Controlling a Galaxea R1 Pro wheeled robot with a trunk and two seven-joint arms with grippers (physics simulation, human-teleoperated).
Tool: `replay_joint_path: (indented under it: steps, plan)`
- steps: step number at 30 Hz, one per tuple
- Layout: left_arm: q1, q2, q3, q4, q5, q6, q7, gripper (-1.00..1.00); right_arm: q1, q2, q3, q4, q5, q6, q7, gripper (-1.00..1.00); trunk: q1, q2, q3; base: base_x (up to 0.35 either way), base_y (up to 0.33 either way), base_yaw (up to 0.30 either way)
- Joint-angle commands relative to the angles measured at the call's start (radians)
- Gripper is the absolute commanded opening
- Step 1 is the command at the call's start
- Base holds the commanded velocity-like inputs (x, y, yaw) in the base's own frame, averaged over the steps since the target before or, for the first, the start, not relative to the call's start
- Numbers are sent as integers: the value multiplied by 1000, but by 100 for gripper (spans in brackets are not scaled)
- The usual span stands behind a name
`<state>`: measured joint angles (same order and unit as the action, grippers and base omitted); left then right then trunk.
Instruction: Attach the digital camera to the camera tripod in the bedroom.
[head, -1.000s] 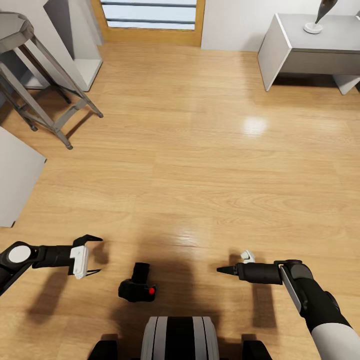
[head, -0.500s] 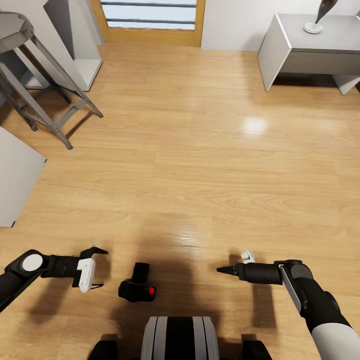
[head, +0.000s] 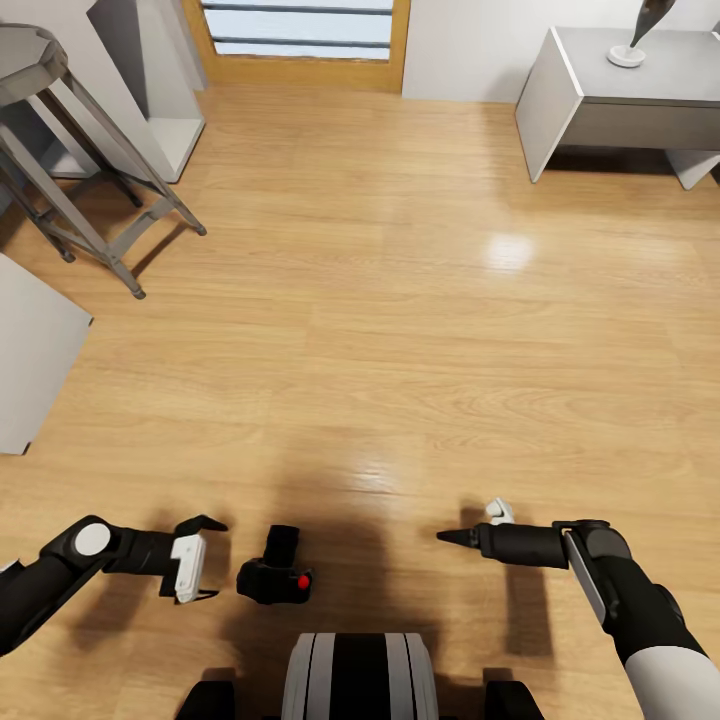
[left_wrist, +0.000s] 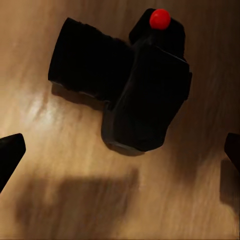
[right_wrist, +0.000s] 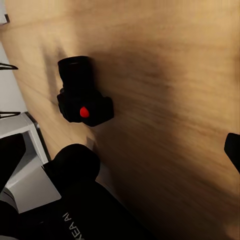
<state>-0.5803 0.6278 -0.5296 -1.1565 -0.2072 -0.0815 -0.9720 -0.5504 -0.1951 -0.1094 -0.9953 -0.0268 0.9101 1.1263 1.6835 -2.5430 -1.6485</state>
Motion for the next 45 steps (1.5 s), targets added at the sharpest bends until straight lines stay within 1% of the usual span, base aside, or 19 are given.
replay_joint_path:
  steps: [1,10,16,22,23,24,25,26,30,35,45]
  plan:
    - [-1,-1,-2,5,-8,-8,1,100,0,0,-1,0,-3,8,1,100,0,0,-1,0,0,0]
    - [-1,-11,-5,32,-9,-8,2,100,0,-1,-4,0,-2,7,1,100,0,0,-1,0,0,0]
    - [-1,-26,-5,41,-9,-7,2,100,0,-1,-4,0,-3,7,1,100,0,0,-1,0,0,0]
    - [-1,-53,-6,61,-10,-7,5,100,0,-1,-4,0,-3,7,2,100,0,0,-1,0,0,0]
    - [-1,-68,-6,73,-12,-7,6,100,0,-1,-4,0,-3,7,2,100,0,0,-1,0,0,0]
    - [-1,-77,-6,81,-15,-7,7,100,0,-1,-4,0,-3,7,2,100,0,0,-1,0,0,0]
    - [-1,-119,-5,117,-47,-8,8,100,0,-1,-4,0,-3,7,3,100,0,0,-1,0,0,0]
    - [-1,-140,-5,135,-73,-9,8,100,0,-1,-4,0,-3,7,3,100,0,0,-1,0,0,0]
    - [-1,-172,-5,166,-124,-15,8,100,0,-1,-4,0,-4,7,3,100,0,0,-1,0,0,0]
    - [-1,-190,-3,191,-158,-20,10,100,0,0,-4,0,-4,7,3,100,0,0,-1,0,0,0]
    - [-1,-195,1,199,-168,-23,10,100,0,-1,-4,0,-4,7,3,100,0,0,-1,0,0,0]
